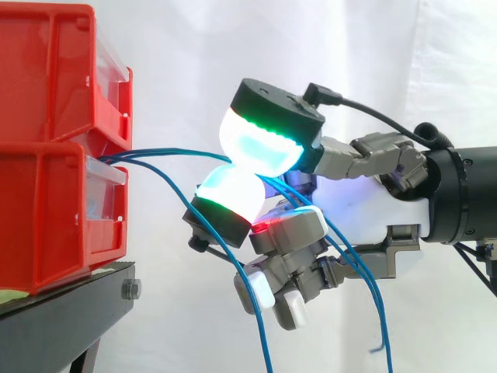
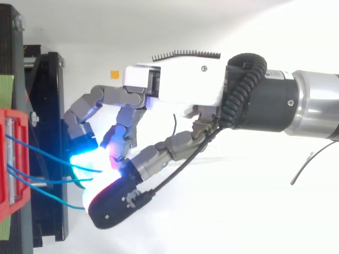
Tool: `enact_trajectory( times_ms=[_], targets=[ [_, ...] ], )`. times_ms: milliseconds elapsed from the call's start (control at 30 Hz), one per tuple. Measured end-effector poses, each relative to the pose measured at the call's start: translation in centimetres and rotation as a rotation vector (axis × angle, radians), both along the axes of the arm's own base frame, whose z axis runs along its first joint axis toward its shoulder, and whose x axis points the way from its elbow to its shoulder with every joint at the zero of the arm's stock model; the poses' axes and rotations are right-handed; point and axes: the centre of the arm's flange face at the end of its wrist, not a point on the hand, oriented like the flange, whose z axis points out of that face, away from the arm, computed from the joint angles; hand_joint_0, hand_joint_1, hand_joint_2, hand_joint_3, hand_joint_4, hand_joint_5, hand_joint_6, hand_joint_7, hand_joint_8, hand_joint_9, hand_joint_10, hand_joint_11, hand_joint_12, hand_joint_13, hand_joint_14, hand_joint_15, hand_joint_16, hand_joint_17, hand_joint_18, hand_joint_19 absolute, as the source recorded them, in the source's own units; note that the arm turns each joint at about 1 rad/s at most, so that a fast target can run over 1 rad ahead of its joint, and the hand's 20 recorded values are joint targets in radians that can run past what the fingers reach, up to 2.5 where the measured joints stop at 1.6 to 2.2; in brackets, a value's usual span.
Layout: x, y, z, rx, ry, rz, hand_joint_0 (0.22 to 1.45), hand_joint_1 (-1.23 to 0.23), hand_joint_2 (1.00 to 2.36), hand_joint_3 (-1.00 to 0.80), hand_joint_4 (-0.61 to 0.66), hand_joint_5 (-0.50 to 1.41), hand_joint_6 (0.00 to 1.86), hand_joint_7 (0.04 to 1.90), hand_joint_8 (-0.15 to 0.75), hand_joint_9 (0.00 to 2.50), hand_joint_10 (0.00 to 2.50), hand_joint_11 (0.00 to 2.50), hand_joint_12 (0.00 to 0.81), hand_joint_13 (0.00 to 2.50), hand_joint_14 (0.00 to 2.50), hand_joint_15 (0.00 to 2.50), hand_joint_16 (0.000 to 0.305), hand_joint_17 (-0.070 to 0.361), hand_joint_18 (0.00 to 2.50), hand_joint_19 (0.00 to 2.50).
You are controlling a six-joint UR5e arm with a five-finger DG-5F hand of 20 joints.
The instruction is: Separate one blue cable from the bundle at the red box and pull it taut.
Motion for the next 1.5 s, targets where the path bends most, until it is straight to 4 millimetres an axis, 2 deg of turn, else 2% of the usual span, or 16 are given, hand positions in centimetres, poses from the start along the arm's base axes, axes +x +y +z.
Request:
enact_trajectory(
  times_ms=[167,300,367,433,500,533,600,667,700,800,867,933,1000,1133,1267,1500],
  targets=[
    [0.00,0.00,-0.01,0.000,0.000,0.000,0.64,-1.11,1.00,-0.50,0.04,-0.13,0.93,1.32,0.257,1.31,0.03,1.46,0.363,1.00,0.03,0.77,0.049,0.111,0.90,0.82],
    [0.00,0.00,-0.01,0.000,0.000,0.000,0.52,-1.08,1.00,-0.50,0.05,-0.13,0.93,1.26,0.288,1.34,0.03,1.46,0.383,1.03,0.03,0.77,0.052,0.118,0.94,0.85],
    [0.00,0.00,-0.02,0.000,0.000,0.000,0.44,-0.94,1.00,-0.50,0.08,-0.12,0.92,1.21,0.324,1.38,0.02,1.44,0.420,1.06,0.03,0.76,0.061,0.136,1.02,0.85],
    [0.00,0.00,-0.01,0.000,0.000,0.000,0.44,-0.85,1.00,-0.50,0.08,-0.12,0.92,1.18,0.322,1.40,0.02,1.44,0.425,1.08,0.03,0.75,0.062,0.139,1.04,0.84],
    [0.00,0.00,0.00,0.000,0.000,0.000,0.45,-0.75,1.00,-0.50,0.08,-0.12,0.91,1.19,0.322,1.43,0.02,1.44,0.422,1.09,0.03,0.76,0.061,0.138,1.05,0.86],
    [0.00,0.00,0.00,0.000,0.000,0.000,0.47,-0.65,1.00,-0.50,0.08,-0.12,0.90,1.24,0.305,1.46,0.03,1.45,0.414,1.10,0.03,0.76,0.059,0.134,1.05,0.88],
    [0.00,-0.06,0.00,0.000,0.000,0.000,0.49,-0.60,1.00,-0.50,0.08,-0.12,0.90,1.26,0.292,1.47,0.03,1.47,0.409,1.10,0.03,0.76,0.058,0.132,1.05,0.88],
    [0.00,-0.13,0.01,0.000,-0.001,-0.001,0.55,-0.46,1.00,-0.50,0.06,-0.12,0.90,1.30,0.271,1.47,0.03,1.50,0.380,1.09,0.03,0.77,0.053,0.119,1.01,0.91],
    [0.00,-0.17,0.02,0.000,-0.001,-0.002,0.56,-0.45,1.00,-0.50,0.05,-0.12,0.90,1.31,0.267,1.47,0.03,1.50,0.379,1.09,0.03,0.78,0.053,0.118,1.00,0.92],
    [0.01,-0.20,0.03,0.000,-0.003,-0.002,0.62,-0.54,1.00,-0.50,0.04,-0.13,0.90,1.29,0.258,1.46,0.03,1.51,0.378,1.09,0.03,0.78,0.051,0.114,0.99,0.94],
    [0.01,-0.27,0.03,0.000,-0.003,-0.002,0.62,-0.69,1.01,-0.34,0.07,-0.12,0.90,1.33,0.263,1.45,0.03,1.52,0.379,1.09,0.03,0.79,0.051,0.115,1.00,0.94],
    [0.01,-0.30,0.04,0.000,-0.003,-0.003,0.64,-0.82,1.02,-0.29,0.09,-0.13,0.91,1.33,0.264,1.43,0.03,1.52,0.379,1.08,0.03,0.80,0.052,0.116,0.99,0.93],
    [0.01,-0.31,0.04,0.000,-0.003,-0.003,0.71,-0.93,1.02,-0.27,0.03,-0.13,0.91,1.37,0.257,1.39,0.03,1.51,0.378,1.06,0.03,0.79,0.051,0.116,0.99,0.91],
    [0.01,-0.27,0.04,0.000,-0.003,-0.002,0.82,-0.95,1.00,-0.49,-0.02,-0.14,0.92,1.44,0.250,1.36,0.03,1.49,0.365,1.02,0.03,0.78,0.049,0.111,0.92,0.88],
    [0.01,-0.28,0.04,0.000,-0.003,-0.003,0.79,-0.96,1.00,-0.50,-0.05,-0.13,0.93,1.43,0.255,1.35,0.03,1.49,0.365,1.01,0.03,0.76,0.049,0.111,0.93,0.83],
    [0.02,-0.24,0.05,0.000,-0.004,-0.003,0.73,-1.01,1.00,-0.50,0.00,-0.11,0.92,1.42,0.251,1.38,0.03,1.51,0.364,1.00,0.03,0.77,0.048,0.109,0.92,0.84]
  ],
)
